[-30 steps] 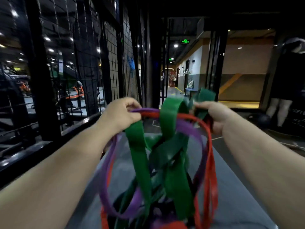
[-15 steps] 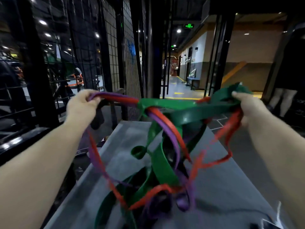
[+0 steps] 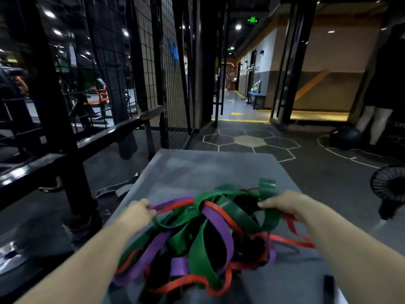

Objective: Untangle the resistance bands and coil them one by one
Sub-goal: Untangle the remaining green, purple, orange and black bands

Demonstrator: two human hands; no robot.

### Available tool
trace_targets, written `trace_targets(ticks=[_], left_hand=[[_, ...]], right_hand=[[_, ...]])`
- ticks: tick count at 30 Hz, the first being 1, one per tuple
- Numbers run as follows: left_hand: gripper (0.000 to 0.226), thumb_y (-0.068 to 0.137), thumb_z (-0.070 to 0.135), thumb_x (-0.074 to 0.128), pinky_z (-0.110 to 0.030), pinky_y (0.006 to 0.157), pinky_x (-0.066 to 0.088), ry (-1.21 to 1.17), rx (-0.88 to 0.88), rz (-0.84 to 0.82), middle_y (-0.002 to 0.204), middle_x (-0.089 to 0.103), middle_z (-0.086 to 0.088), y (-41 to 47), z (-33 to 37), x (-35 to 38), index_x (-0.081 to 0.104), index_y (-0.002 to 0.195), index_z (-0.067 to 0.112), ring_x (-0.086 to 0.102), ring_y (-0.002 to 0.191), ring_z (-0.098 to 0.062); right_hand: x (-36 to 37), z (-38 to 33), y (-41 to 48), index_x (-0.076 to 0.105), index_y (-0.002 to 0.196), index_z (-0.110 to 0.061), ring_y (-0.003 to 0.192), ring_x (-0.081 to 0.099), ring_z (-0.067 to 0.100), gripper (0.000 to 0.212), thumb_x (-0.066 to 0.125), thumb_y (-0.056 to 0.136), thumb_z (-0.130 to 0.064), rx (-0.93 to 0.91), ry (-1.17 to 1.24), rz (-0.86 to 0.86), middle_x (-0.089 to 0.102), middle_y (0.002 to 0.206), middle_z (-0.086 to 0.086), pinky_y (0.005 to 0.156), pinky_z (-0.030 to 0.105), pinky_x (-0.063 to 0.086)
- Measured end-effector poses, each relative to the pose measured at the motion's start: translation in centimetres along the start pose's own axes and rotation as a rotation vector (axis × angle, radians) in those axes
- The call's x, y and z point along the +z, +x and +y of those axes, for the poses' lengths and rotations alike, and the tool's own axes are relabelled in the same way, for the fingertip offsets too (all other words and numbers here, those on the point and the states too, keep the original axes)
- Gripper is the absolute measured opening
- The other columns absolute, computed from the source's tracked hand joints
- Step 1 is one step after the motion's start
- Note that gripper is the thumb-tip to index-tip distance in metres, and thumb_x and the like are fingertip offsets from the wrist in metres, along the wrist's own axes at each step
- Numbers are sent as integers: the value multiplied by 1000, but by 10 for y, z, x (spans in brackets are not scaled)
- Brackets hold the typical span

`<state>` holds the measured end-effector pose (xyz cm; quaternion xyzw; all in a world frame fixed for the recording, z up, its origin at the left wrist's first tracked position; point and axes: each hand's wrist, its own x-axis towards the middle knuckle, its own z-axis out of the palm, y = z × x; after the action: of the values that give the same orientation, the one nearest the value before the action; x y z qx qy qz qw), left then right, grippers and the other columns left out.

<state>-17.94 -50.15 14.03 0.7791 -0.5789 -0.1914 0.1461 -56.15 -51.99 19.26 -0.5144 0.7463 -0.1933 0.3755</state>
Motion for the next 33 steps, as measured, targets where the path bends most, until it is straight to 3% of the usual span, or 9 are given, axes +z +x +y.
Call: trace_targets(ticks=[4,8,11,15,18,20,23,30,33], left_hand=[[53,86,39,56,-44,109,34,158,137,158,145,42,6,-19,18,19,42,136,32,33,136,-24],[49,80,52,61,-29,100,39,-232,419,177,123,62,1,-42,67,32,58,119,24,54,112,-19],[57,72,67,67,-32,85,46,-289,198,-37,103,62,3,-50,92,54,48,108,27,60,95,-20],[64,73,47,78,-29,81,39,-566,-80,-112,106,52,-4,-59,104,80,35,109,17,52,95,-23],[57,69,23,82,-28,81,40,-821,-153,-37,105,55,-8,-56,110,86,41,107,12,53,93,-25],[57,57,15,81,-33,78,48,-1004,-144,-51,97,64,-14,-57,114,82,52,105,3,61,86,-28],[23,65,6,62,-35,67,55,-1371,-168,-295,78,70,-24,-64,122,68,67,85,-7,67,62,-31],[19,85,7,63,-17,40,46,-1489,-178,-327,45,53,-1,-63,125,23,57,67,8,52,35,-13],[29,86,1,55,-11,34,35,-1466,-114,-259,34,39,5,-55,133,-22,47,61,12,38,26,-6]], right_hand=[[14,18,-1,68,106,-2,67,56,23,52,81,75,-42,-28,81,-15,68,83,12,57,25,38],[23,23,-9,67,103,-4,77,63,26,66,81,62,-54,-17,317,-85,73,92,15,71,33,49],[27,22,-21,61,104,-3,82,62,29,76,63,74,-72,31,30,21,66,112,18,72,33,49],[38,25,-37,24,148,-4,136,36,34,127,54,60,-90,-26,-365,426,34,149,16,104,45,38],[54,25,-50,25,149,-11,136,28,30,101,67,75,-67,-451,-267,746,33,146,10,109,41,28],[68,21,-56,51,130,-17,121,48,25,70,71,78,-58,-678,-213,583,55,123,3,96,27,34],[93,18,-55,59,118,-21,111,61,18,53,69,81,-57,-570,-290,51,66,116,-2,84,24,42],[82,-3,-65,67,98,-27,92,65,8,8,64,94,-33,-626,-48,-38,71,98,-6,78,14,47],[46,-26,-75,72,89,-13,77,69,8,19,59,97,-25,-604,309,-62,75,85,0,67,13,49]])
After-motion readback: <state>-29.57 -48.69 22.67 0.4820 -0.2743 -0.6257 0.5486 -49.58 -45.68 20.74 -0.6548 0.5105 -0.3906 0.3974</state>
